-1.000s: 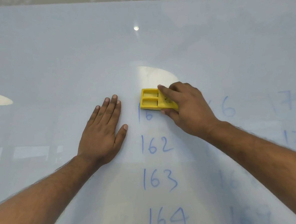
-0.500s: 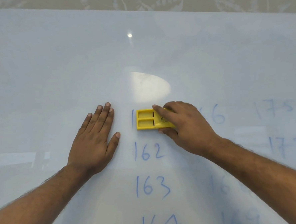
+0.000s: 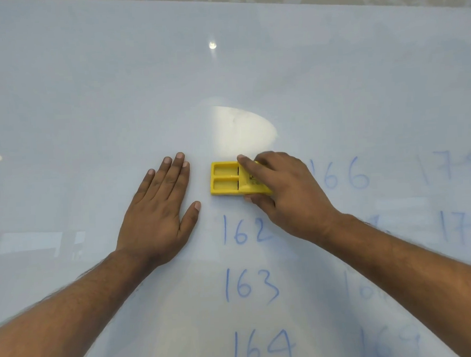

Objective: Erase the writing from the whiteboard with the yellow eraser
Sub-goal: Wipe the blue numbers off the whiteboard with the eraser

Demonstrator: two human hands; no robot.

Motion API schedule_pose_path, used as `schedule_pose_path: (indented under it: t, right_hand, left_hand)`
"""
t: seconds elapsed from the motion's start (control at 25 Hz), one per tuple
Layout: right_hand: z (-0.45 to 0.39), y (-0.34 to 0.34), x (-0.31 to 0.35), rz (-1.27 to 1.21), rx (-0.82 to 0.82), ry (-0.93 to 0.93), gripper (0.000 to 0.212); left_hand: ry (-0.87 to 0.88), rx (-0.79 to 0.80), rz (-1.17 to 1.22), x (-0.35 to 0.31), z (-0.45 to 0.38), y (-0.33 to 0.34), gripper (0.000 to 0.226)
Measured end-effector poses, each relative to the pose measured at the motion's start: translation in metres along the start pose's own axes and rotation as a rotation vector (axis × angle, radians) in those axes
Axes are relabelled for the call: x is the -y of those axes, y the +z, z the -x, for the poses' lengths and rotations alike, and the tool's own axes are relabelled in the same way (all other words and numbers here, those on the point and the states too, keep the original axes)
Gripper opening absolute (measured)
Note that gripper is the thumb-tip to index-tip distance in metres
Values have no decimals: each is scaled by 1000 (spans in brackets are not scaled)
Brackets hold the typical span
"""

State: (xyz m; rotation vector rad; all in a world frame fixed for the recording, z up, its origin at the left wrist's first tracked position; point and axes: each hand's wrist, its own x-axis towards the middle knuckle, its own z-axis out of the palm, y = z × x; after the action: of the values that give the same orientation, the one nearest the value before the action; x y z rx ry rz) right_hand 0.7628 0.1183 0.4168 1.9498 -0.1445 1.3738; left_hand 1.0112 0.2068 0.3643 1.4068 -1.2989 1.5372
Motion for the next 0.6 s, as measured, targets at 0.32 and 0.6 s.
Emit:
schedule_pose_path:
  t: [0.32,0.6]
  right_hand:
    - [20,-19,-24,96,60,-83,60]
    - [-32,1,-7,31,-78,71,62]
  left_hand:
    - [-25,-6,1,-2,6,1,68]
    - [-18,-1,10,-2,8,1,67]
